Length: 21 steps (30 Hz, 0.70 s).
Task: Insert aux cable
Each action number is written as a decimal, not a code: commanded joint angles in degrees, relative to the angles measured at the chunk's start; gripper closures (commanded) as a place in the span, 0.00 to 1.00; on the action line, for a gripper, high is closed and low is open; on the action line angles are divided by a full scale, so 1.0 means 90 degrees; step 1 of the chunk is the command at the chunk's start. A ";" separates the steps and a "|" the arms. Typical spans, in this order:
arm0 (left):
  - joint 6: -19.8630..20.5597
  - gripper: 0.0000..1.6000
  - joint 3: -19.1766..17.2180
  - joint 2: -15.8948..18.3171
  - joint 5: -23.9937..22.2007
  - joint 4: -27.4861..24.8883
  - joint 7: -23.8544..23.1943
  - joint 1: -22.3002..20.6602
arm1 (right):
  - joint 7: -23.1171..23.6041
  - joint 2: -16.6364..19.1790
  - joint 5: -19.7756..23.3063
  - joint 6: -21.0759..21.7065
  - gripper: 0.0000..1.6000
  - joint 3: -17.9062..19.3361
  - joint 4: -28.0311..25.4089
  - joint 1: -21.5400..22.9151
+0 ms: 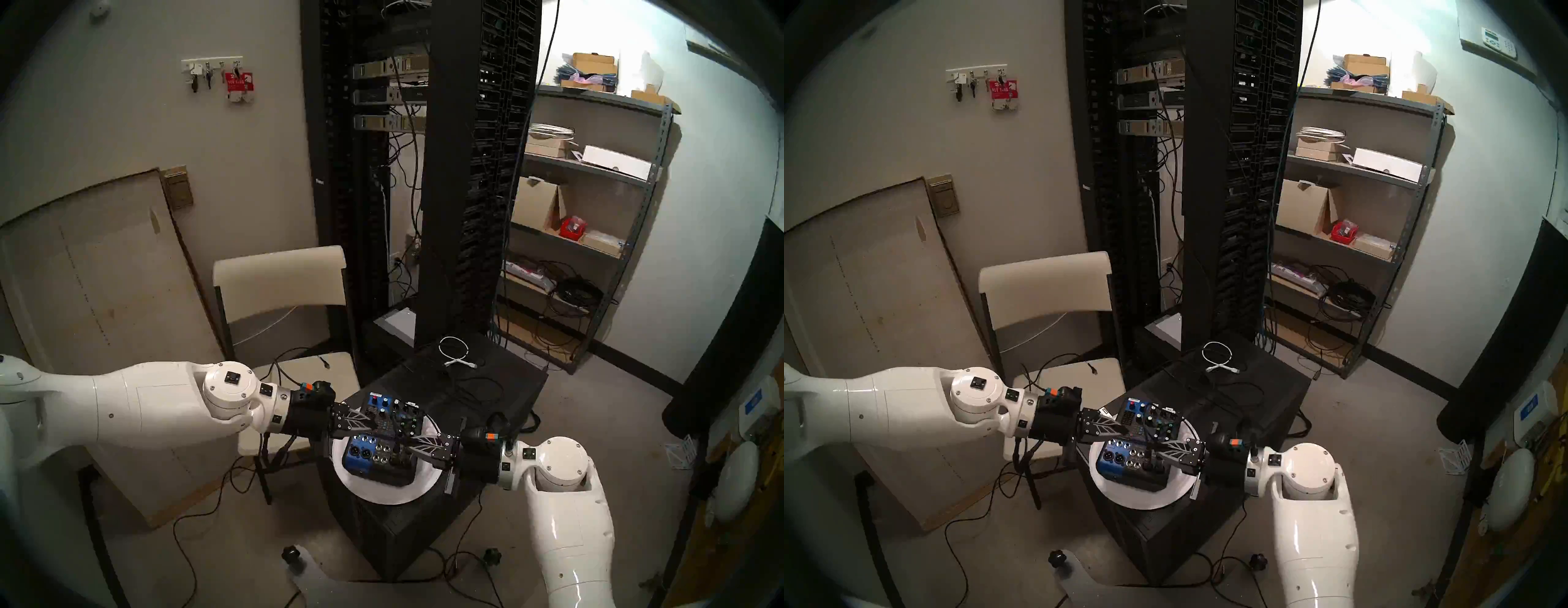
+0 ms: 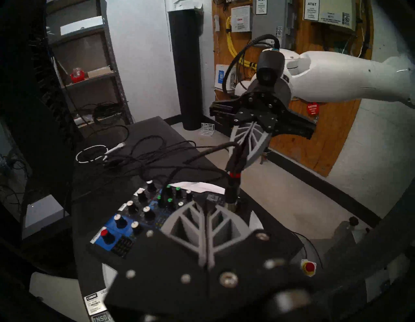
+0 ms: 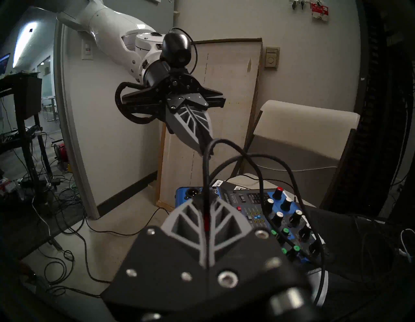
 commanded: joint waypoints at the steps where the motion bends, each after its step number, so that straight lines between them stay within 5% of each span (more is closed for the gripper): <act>1: 0.0015 1.00 0.0011 -0.0190 0.0030 -0.0119 0.0013 0.0025 | 0.0012 -0.0028 0.0010 0.0015 0.91 -0.0016 0.0019 -0.0035; 9: 0.0023 1.00 0.0040 -0.0369 0.0004 0.0022 0.0035 0.0111 | 0.0037 -0.0028 -0.0006 0.0038 1.00 -0.0022 0.0012 -0.0040; 21: 0.0004 1.00 0.0091 -0.0476 -0.0004 0.0121 0.0010 0.0154 | 0.0054 -0.0030 -0.0045 0.0044 1.00 -0.0030 0.0039 -0.0044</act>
